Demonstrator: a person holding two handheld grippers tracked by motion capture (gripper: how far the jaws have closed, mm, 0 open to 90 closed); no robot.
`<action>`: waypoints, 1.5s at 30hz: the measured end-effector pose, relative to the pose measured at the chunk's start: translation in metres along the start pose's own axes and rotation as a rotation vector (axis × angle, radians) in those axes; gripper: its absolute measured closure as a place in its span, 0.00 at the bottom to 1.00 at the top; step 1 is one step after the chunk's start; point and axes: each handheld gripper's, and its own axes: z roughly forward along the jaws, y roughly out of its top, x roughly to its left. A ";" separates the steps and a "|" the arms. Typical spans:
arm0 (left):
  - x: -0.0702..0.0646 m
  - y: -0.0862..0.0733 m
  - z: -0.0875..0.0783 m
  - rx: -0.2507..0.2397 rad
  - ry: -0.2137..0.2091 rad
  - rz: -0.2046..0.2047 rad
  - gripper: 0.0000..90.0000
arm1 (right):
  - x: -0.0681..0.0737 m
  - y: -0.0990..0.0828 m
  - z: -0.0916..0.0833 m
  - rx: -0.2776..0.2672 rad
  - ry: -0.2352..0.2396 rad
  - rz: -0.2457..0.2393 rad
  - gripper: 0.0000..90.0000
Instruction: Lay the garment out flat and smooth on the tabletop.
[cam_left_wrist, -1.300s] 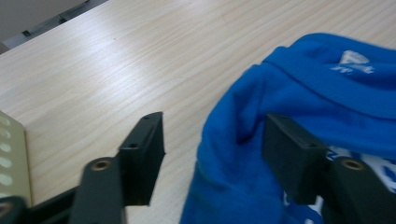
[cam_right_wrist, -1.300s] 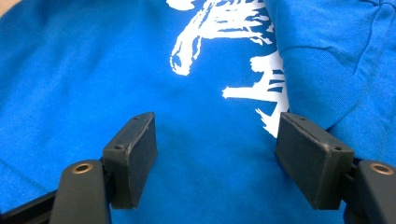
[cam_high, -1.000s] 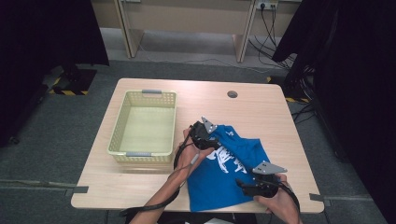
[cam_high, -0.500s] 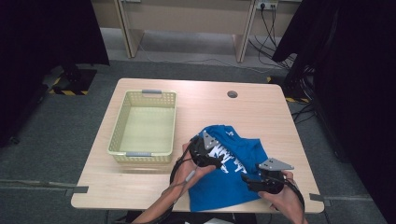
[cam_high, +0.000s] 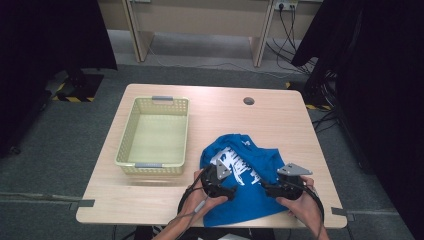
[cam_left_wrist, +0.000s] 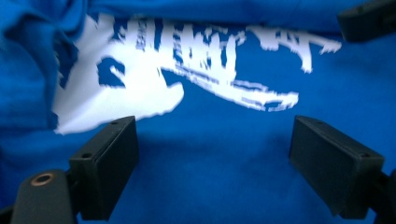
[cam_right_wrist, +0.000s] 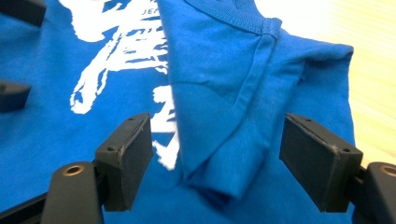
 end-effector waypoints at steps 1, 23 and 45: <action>0.000 0.000 0.000 0.000 0.002 -0.004 0.17 | 0.000 0.001 0.003 0.004 -0.001 -0.002 0.29; 0.007 -0.009 -0.011 -0.011 -0.067 0.052 0.28 | -0.062 0.061 0.026 0.039 -0.161 -0.062 0.85; 0.013 -0.012 -0.014 0.005 -0.068 0.050 0.18 | -0.054 0.076 0.024 -0.039 -0.140 0.017 0.41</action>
